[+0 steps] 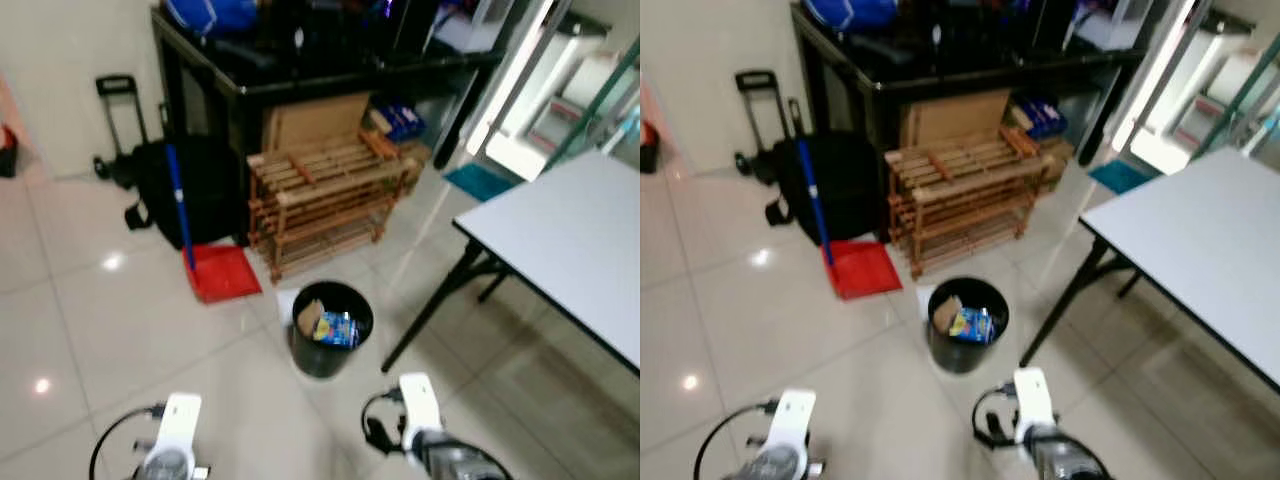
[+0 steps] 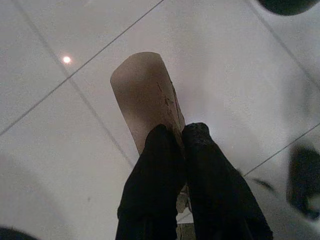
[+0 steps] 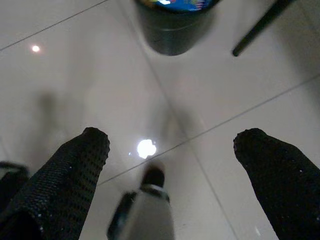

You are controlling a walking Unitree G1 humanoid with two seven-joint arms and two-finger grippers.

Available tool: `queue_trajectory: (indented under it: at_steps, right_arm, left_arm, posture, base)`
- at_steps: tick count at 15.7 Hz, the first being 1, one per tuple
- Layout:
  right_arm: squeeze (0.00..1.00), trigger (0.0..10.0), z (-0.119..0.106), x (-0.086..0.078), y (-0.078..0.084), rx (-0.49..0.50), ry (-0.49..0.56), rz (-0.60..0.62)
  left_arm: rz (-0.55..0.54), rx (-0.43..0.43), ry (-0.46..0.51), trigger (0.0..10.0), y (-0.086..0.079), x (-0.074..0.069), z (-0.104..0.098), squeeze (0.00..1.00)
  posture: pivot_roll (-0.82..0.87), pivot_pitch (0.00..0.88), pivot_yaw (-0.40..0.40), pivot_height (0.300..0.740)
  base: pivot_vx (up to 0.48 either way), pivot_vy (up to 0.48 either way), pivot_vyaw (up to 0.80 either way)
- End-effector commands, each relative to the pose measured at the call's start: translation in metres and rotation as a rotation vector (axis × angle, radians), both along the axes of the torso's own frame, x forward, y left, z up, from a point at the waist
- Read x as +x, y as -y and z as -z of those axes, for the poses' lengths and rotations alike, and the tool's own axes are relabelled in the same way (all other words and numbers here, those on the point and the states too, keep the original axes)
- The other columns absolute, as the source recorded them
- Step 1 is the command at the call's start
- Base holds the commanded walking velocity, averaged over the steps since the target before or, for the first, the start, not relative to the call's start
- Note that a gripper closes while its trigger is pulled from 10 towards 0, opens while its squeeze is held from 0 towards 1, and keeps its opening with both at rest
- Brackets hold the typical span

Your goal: Picking trash to rubbish bin

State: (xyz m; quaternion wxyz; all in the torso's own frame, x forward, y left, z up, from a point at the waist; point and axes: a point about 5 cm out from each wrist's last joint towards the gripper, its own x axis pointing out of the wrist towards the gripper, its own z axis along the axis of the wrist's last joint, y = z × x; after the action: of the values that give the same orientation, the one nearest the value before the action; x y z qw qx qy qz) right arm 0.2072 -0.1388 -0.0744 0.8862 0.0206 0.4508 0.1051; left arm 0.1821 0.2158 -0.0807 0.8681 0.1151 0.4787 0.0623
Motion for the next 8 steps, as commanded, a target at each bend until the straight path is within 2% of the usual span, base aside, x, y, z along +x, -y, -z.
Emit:
queue_trajectory:
  at_steps: [1, 7, 8]
  right_arm:
    - [0.0, 10.0, -0.0003, -0.0001, 0.0172, -0.031, 0.002, 0.034]
    - [0.0, 10.0, -0.0002, -0.0002, 0.0174, -0.029, 0.001, 0.038]
    - [0.0, 10.0, -0.0001, -0.0004, 0.0171, -0.03, -0.002, 0.034]
  left_arm:
    - [0.015, -0.03, 0.005, 10.0, 0.0148, 0.0036, 0.001, 0.0]
    - [0.014, -0.031, 0.004, 10.0, 0.0149, 0.0031, 0.0012, 0.0]
    - [0.016, -0.032, 0.003, 10.0, 0.015, 0.0031, 0.0013, 0.0]
  posture:
    - [-0.01, 0.049, -0.152, 0.74]
    - [-0.01, 0.05, -0.151, 0.74]
    - [-0.01, 0.049, -0.15, 0.74]
  base:
    - [0.412, 0.0, 0.0]
    - [0.411, 0.0, 0.0]
    - [0.409, 0.0, -0.8]
